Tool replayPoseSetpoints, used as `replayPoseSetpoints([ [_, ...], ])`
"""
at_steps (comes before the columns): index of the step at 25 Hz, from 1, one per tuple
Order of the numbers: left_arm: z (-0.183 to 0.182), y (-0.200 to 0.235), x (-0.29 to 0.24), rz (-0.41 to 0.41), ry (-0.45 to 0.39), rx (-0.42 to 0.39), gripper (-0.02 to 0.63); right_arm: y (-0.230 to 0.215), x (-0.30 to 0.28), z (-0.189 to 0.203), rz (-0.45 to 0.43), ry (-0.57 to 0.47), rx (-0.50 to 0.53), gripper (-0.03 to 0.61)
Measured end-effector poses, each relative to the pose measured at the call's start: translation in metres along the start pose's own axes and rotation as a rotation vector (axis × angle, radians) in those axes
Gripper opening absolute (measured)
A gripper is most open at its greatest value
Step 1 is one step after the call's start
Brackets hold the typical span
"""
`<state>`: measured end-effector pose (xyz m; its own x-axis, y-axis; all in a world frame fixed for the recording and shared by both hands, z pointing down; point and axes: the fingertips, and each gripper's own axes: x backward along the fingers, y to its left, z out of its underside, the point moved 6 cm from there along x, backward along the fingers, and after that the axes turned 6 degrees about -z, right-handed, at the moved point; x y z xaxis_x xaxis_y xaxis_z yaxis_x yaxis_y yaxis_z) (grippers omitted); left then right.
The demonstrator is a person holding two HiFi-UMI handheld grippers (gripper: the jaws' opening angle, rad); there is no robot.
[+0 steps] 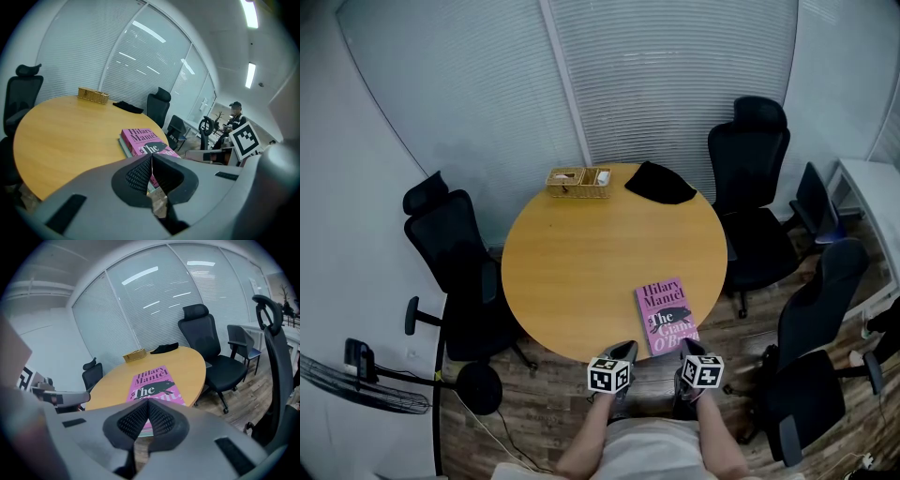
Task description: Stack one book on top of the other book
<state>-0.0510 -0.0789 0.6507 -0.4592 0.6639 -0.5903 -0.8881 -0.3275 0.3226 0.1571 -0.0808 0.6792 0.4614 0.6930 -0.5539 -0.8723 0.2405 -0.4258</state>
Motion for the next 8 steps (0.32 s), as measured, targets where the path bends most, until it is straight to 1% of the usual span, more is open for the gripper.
replayPoseSetpoints([
  [8,-0.0026,0.0056,-0.0028,-0.002,0.0,0.006,0.029,0.0034,-0.0086,-0.0034,-0.004,0.001,-0.017,0.02],
])
